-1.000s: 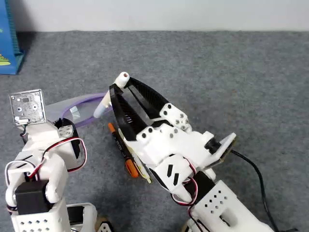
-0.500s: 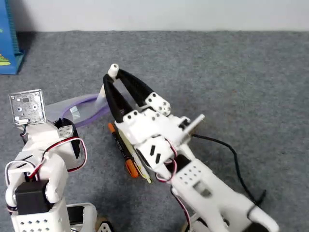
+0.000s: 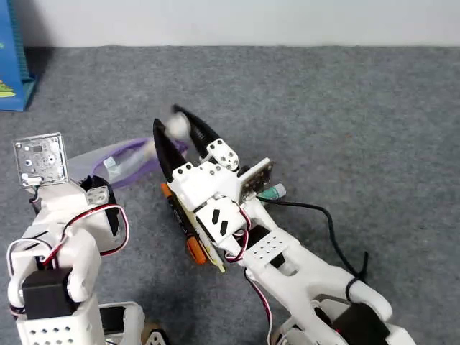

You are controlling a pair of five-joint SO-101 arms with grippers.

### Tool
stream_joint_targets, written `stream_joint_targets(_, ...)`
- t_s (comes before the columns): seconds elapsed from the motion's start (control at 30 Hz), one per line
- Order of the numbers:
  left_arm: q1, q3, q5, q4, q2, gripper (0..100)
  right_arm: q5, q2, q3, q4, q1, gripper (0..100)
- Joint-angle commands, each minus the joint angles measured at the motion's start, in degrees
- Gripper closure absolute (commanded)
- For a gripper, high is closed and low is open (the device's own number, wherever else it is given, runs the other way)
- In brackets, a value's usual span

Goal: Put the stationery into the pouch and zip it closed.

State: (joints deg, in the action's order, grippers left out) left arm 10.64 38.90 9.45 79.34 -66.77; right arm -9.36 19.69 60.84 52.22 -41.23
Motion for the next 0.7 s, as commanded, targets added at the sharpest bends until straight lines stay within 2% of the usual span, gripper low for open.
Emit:
stream_joint_targets(0.0,-0.1,-0.9,0.5,0.4,0.0,99,0.9,7.5,-3.1,-8.8,0.6,77.5)
stream_joint_targets(0.27,0.4,-0.9,0.5,0.4,0.0,99,0.6,21.3,-3.1,-46.0,3.7,79.1)
stream_joint_targets(0.4,5.3,-1.2,0.6,-0.2,0.0,99,-0.9,24.9,-3.2,-62.2,3.7,79.4)
stream_joint_targets(0.5,8.0,-1.2,0.6,-0.8,-0.1,99,-2.2,25.3,-3.3,-72.2,2.5,79.4)
stream_joint_targets(0.67,8.8,-1.2,0.6,-0.9,-0.1,99,-2.3,25.3,-3.2,-84.3,-1.7,79.4)
